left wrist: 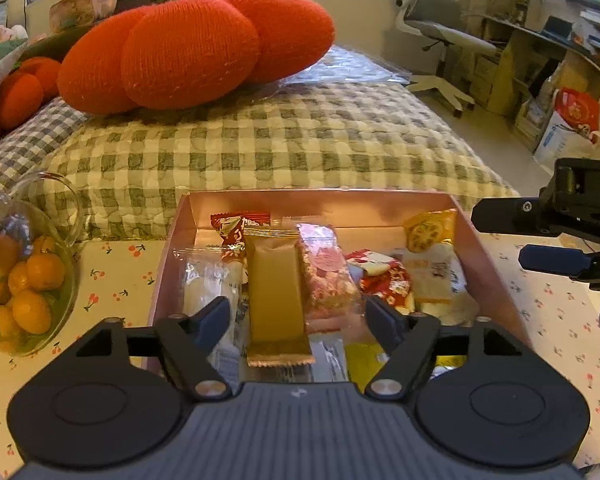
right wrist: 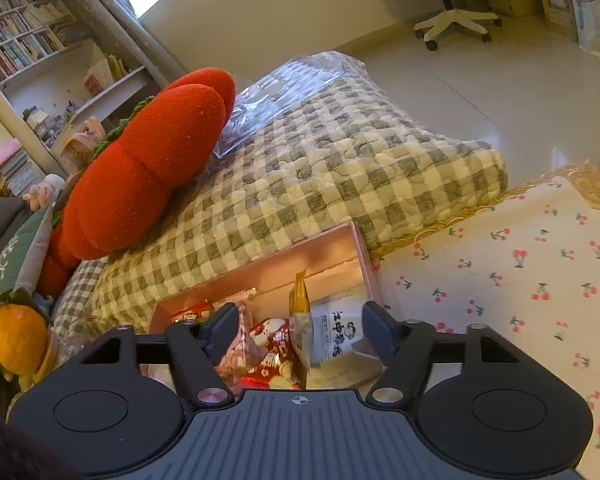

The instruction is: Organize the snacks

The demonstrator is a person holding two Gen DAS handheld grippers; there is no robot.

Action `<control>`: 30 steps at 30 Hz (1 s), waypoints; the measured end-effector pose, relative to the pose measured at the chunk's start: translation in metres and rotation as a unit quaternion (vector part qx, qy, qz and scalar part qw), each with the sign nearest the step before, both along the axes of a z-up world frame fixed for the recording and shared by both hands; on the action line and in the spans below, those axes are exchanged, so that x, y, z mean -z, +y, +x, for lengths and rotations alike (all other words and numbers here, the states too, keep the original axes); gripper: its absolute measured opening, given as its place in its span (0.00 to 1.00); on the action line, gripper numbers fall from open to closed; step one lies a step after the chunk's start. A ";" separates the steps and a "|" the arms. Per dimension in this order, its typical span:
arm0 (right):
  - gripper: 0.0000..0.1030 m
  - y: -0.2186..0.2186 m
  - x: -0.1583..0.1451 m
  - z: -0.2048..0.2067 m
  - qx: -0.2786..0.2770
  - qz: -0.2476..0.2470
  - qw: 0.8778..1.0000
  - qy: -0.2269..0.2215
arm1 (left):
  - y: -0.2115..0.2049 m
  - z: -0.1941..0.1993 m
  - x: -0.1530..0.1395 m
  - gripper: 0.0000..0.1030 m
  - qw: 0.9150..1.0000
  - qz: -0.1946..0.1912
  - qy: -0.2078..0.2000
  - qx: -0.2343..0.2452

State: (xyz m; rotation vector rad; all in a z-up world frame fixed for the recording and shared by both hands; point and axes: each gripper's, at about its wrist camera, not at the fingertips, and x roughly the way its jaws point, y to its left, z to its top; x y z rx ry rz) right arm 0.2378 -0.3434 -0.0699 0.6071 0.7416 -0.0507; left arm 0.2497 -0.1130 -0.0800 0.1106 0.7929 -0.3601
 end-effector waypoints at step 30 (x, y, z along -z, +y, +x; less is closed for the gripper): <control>0.88 0.068 -0.033 -0.139 -0.066 -0.116 0.990 0.044 | 0.064 -0.133 -0.033 0.97 0.998 0.028 0.013 -0.050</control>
